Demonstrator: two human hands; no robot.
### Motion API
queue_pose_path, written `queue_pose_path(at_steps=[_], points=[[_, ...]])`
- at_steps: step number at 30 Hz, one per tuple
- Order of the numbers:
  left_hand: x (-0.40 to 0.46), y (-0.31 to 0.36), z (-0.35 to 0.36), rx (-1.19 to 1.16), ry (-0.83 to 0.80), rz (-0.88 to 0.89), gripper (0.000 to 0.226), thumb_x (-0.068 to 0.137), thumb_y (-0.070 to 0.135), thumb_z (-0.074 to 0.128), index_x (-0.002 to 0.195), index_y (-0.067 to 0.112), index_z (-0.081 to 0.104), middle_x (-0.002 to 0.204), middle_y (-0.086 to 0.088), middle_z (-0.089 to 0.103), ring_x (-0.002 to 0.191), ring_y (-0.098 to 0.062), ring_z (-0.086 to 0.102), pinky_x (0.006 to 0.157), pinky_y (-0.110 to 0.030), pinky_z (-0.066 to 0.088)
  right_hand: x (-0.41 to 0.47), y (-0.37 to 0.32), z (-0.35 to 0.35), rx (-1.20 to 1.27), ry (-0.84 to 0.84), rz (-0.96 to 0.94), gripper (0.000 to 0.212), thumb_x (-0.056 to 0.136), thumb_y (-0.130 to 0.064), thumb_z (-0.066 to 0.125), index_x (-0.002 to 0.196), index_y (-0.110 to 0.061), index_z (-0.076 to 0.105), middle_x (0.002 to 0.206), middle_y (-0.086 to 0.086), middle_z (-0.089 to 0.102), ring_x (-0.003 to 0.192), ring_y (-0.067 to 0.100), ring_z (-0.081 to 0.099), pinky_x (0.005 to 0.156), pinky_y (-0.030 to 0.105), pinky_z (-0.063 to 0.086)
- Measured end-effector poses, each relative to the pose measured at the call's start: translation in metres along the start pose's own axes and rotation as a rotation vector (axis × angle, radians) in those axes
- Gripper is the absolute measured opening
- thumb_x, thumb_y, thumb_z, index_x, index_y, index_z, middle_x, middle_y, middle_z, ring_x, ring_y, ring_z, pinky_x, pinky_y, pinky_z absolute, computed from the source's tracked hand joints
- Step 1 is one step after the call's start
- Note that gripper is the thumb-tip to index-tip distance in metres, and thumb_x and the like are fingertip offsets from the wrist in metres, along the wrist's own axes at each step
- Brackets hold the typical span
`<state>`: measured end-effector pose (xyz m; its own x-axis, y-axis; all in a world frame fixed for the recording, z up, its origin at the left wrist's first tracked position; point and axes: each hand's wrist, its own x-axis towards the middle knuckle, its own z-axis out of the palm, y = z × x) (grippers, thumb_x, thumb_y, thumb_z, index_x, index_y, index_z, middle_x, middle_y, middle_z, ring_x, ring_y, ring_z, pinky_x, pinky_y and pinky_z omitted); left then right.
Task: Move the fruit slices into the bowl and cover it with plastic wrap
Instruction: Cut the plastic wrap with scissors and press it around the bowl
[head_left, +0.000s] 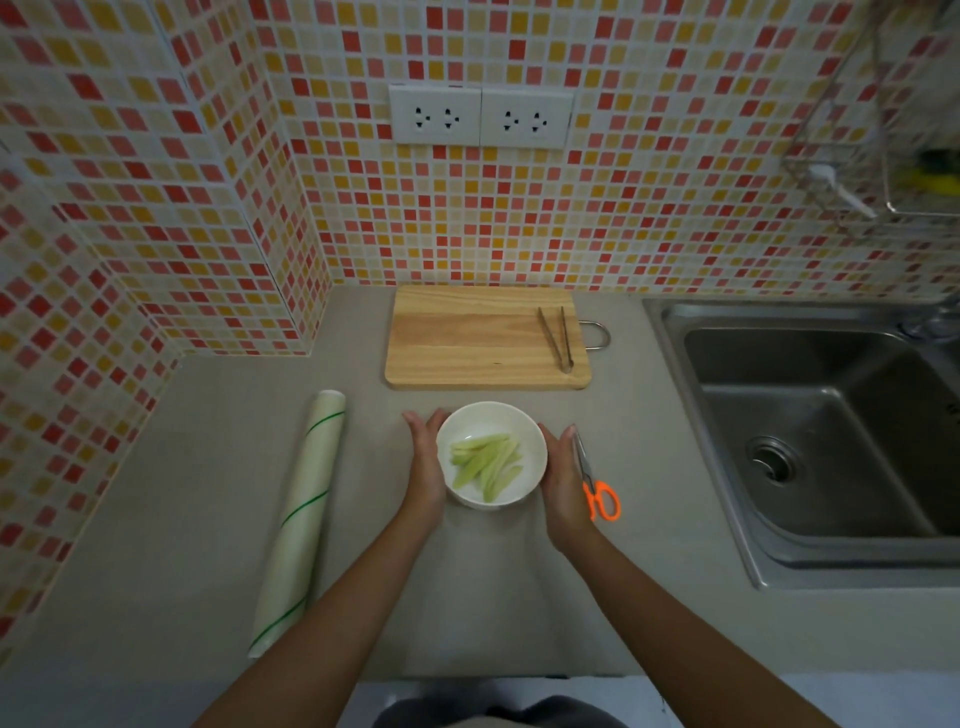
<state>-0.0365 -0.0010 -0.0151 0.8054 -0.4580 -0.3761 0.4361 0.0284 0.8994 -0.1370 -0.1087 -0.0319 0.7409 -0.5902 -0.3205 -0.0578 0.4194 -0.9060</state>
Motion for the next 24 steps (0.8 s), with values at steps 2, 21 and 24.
queue_pose_path(at_steps=[2, 21, 24], points=[[0.001, 0.003, 0.000, 0.010, -0.016, 0.001, 0.063, 0.095, 0.059, -0.004, 0.082, 0.032, 0.052, 0.061, 0.029, 0.066, 0.060, 0.014, 0.062, 0.053, -0.005, 0.047, -0.001, -0.001, -0.001, -0.014, 0.000, 0.003, 0.067, 0.099, -0.052, 0.012, 0.132, -0.010, 0.052, 0.132, 0.015, 0.058, 0.127, 0.024, 0.051, 0.113, 0.041, 0.035], [0.039, 0.113, -0.042, 1.120, 0.001, 0.475, 0.064, 0.101, 0.048, 0.019, 0.153, 0.011, 0.014, 0.163, -0.006, 0.009, 0.150, -0.021, 0.000, 0.121, -0.040, 0.001, 0.045, -0.133, -0.025, -0.986, 0.109, -0.373, 0.057, 0.101, -0.047, 0.024, 0.146, -0.013, 0.035, 0.154, 0.010, 0.033, 0.144, 0.023, 0.027, 0.117, 0.033, 0.021], [0.048, 0.166, -0.026, 1.436, -0.074, 0.569, 0.069, 0.100, 0.052, 0.018, 0.154, 0.010, 0.007, 0.163, -0.008, 0.002, 0.150, -0.027, -0.005, 0.121, -0.049, 0.004, 0.065, -0.181, -0.008, -1.376, 0.078, -0.345, 0.066, 0.099, -0.051, 0.023, 0.151, -0.011, 0.016, 0.161, 0.010, 0.010, 0.149, 0.026, 0.003, 0.119, 0.044, 0.010]])
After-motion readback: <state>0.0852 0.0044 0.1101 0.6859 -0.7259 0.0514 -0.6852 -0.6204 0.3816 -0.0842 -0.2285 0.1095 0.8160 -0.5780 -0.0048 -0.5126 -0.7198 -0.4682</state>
